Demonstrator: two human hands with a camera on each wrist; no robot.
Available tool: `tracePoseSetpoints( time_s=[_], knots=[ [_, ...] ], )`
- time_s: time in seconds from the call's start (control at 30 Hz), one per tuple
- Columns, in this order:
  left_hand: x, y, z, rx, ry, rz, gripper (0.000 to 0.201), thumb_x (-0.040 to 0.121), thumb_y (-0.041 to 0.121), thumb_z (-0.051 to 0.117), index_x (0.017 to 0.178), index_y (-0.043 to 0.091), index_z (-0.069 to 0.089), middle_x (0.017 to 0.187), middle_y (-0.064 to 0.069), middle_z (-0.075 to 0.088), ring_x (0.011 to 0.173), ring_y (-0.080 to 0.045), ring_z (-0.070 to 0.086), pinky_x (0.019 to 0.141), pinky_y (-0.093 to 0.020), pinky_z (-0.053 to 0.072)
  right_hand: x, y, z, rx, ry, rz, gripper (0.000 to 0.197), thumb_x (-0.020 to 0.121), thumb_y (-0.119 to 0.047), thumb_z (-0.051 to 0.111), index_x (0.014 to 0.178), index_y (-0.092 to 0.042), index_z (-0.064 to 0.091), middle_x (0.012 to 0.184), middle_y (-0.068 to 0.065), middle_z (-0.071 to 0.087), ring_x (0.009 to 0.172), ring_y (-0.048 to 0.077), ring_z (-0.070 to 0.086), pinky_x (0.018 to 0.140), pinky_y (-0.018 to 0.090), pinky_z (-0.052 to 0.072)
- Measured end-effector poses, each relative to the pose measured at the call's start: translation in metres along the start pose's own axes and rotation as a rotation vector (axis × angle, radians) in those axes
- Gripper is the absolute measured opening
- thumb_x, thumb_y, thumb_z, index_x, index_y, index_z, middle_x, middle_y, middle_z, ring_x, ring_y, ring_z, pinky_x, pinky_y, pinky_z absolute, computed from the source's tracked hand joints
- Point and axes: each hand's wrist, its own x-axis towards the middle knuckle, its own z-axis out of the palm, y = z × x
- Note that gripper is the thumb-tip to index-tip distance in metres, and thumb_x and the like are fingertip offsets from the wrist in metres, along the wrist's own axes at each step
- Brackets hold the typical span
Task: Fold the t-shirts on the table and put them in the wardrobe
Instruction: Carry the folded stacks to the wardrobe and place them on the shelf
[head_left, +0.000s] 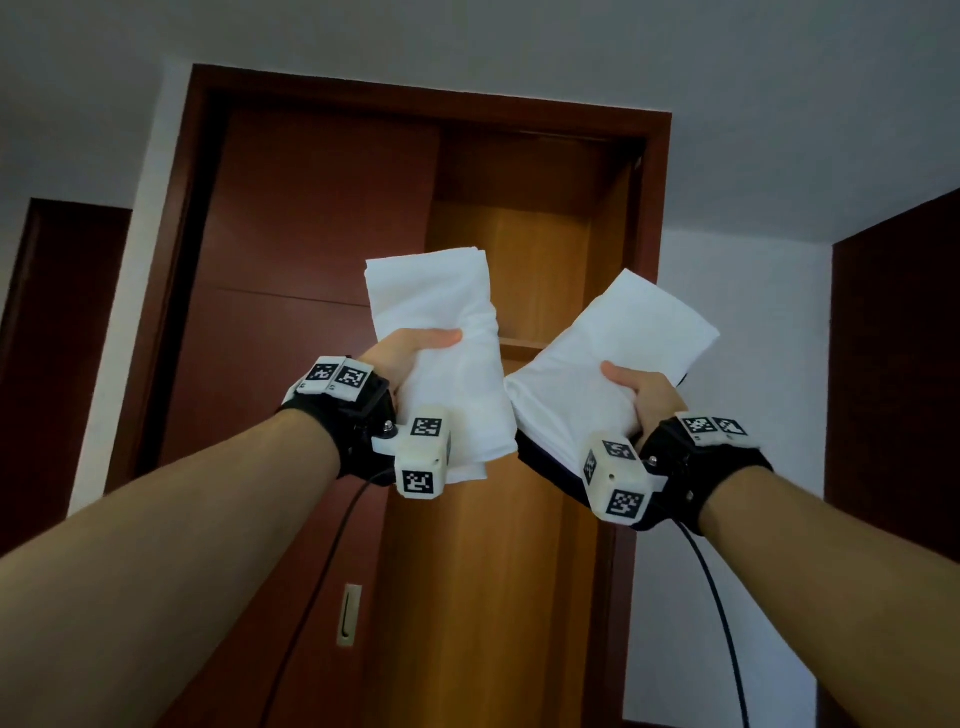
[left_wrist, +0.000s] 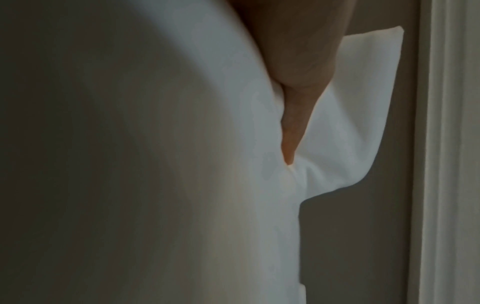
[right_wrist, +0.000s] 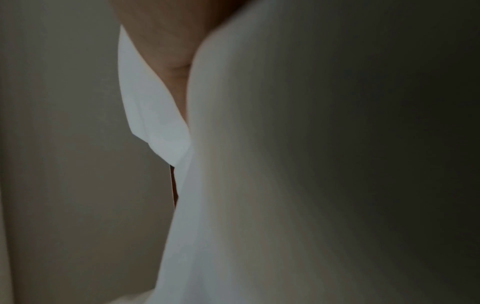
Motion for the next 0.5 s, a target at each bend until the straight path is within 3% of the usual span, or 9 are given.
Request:
tracePoseSetpoints(
  time_s=[0.07,0.13,0.2,0.3,0.37,0.5],
  knots=[
    [0.038,-0.009,0.006,0.014,-0.004,0.008,0.015,0.091,0.024,0.063,0.089,0.011,0.069,0.079,-0.007,0.073,0.067,-0.022,0.070,0.075,-0.033,0.052,0.041,0.008,-0.006,-0.003,0.021,-0.014,0.036,0.078,-0.027,0.075,0.108,-0.011,0.064,0.098,0.010,0.070,0.086,0.031,0.065,0.076,0.038,0.053],
    [0.079,-0.019,0.010,0.013,-0.014,0.033,0.015,0.092,0.023,0.062,0.088,0.011,0.069,0.077,-0.006,0.074,0.067,-0.022,0.071,0.073,-0.033,0.052,0.083,0.016,-0.012,-0.007,0.044,-0.038,0.044,0.072,-0.031,0.079,0.109,-0.011,0.064,0.103,0.010,0.070,0.090,0.032,0.066,0.081,0.041,0.053],
    [0.117,-0.029,0.011,0.020,-0.010,0.051,0.015,0.091,0.024,0.062,0.090,0.011,0.069,0.077,-0.007,0.074,0.068,-0.023,0.071,0.074,-0.033,0.052,0.117,0.023,-0.014,-0.015,0.022,-0.059,0.032,0.079,-0.028,0.074,0.104,-0.010,0.064,0.103,0.012,0.069,0.090,0.032,0.064,0.087,0.042,0.051],
    [0.173,-0.046,0.013,0.017,-0.005,0.077,0.014,0.091,0.024,0.064,0.091,0.010,0.069,0.075,-0.007,0.073,0.064,-0.023,0.071,0.072,-0.034,0.052,0.166,0.033,-0.015,-0.015,0.021,-0.067,0.019,0.086,-0.024,0.069,0.095,-0.009,0.062,0.085,0.008,0.066,0.077,0.026,0.060,0.068,0.034,0.047],
    [0.207,-0.058,0.012,0.018,-0.005,0.094,0.013,0.090,0.022,0.065,0.090,0.010,0.069,0.078,-0.009,0.074,0.064,-0.024,0.071,0.073,-0.035,0.054,0.200,0.041,-0.015,-0.007,0.009,-0.103,0.015,0.088,-0.024,0.067,0.087,-0.011,0.059,0.081,0.006,0.063,0.074,0.024,0.059,0.061,0.032,0.043],
    [0.284,-0.081,0.005,0.000,-0.012,0.153,0.016,0.087,0.021,0.069,0.097,0.009,0.070,0.089,-0.011,0.074,0.076,-0.027,0.071,0.083,-0.038,0.055,0.277,0.058,-0.007,-0.015,-0.055,-0.154,0.013,0.088,-0.023,0.067,0.091,-0.011,0.062,0.092,0.010,0.067,0.081,0.027,0.063,0.072,0.035,0.049]
  ],
)
